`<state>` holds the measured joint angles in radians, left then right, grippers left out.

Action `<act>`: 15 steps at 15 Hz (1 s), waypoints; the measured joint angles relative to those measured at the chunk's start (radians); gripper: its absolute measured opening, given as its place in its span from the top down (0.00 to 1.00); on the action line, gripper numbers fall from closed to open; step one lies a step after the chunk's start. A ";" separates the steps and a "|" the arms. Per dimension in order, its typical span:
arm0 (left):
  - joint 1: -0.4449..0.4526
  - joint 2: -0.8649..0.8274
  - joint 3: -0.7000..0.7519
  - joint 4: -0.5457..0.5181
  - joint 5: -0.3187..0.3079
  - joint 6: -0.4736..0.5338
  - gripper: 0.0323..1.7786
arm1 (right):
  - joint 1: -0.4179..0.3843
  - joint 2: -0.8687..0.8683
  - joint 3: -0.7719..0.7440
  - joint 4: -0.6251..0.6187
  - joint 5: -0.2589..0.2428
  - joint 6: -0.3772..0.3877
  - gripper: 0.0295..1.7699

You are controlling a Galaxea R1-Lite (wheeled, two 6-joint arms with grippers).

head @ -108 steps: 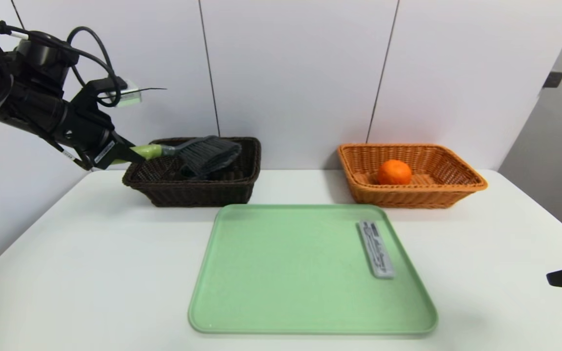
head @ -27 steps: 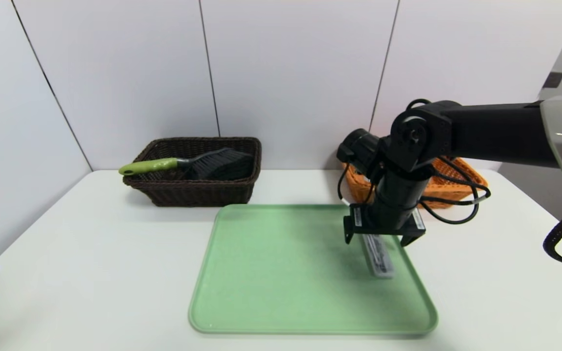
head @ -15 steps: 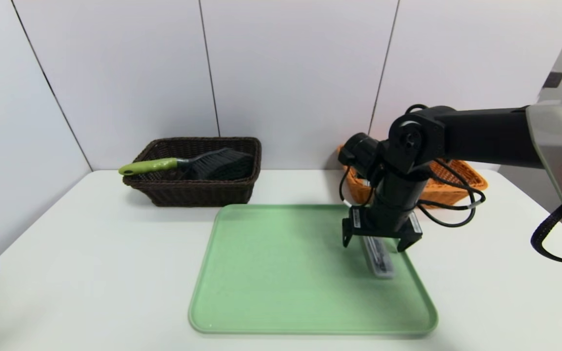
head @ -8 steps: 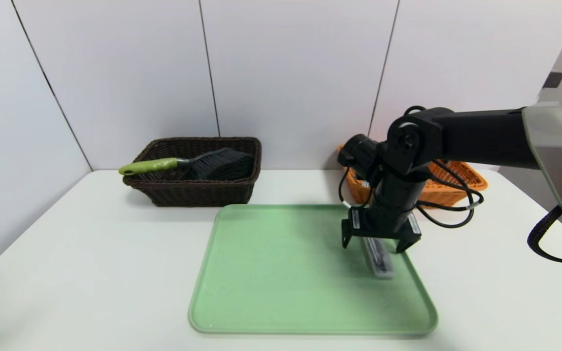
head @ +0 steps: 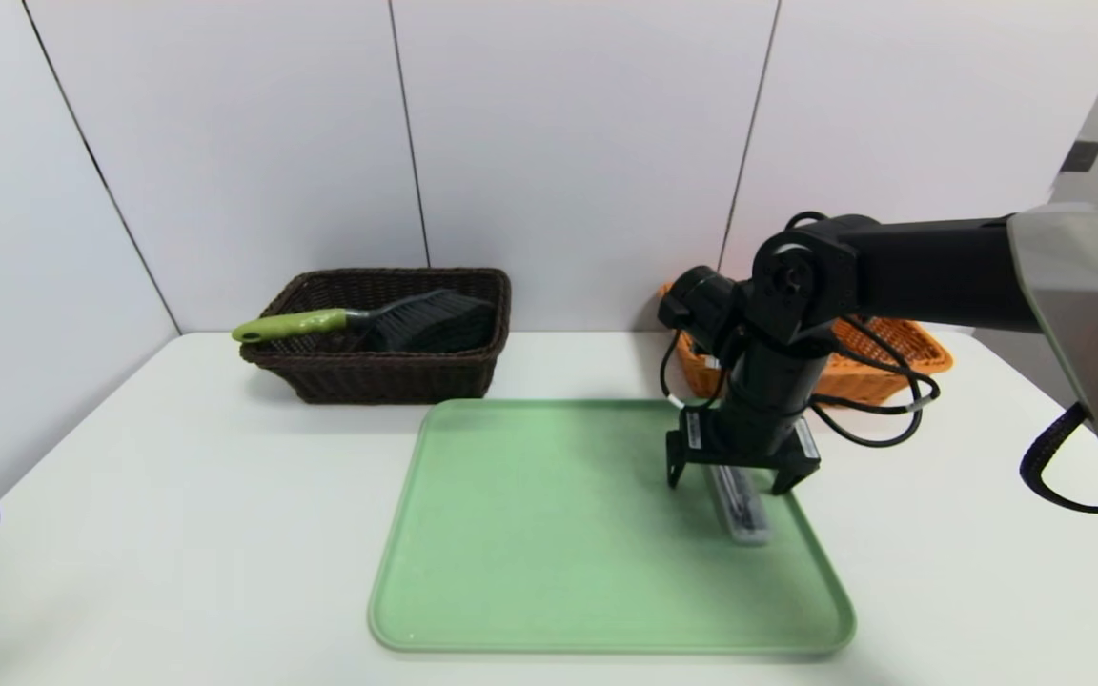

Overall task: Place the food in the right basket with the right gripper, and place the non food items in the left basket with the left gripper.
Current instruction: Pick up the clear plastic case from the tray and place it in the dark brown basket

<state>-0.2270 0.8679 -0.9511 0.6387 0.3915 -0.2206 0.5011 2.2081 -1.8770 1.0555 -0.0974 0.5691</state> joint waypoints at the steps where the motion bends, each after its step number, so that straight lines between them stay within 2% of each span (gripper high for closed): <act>1: 0.000 0.001 0.000 -0.001 0.000 0.000 0.05 | 0.000 0.001 0.000 0.000 0.000 0.000 0.04; 9: 0.000 0.003 0.000 -0.001 -0.001 0.001 0.05 | 0.001 0.004 0.002 0.000 -0.001 0.000 0.04; 10: 0.000 0.003 0.000 -0.001 -0.001 0.001 0.05 | 0.001 0.004 0.002 0.000 -0.001 0.000 0.09; 12: 0.000 0.004 0.000 -0.001 0.000 0.001 0.05 | 0.002 0.004 0.002 0.001 -0.001 0.000 0.28; 15: -0.001 0.004 -0.013 0.000 -0.001 0.001 0.05 | 0.001 0.004 0.002 0.001 0.000 0.000 0.50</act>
<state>-0.2279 0.8717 -0.9636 0.6387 0.3904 -0.2191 0.5021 2.2119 -1.8753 1.0568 -0.0977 0.5689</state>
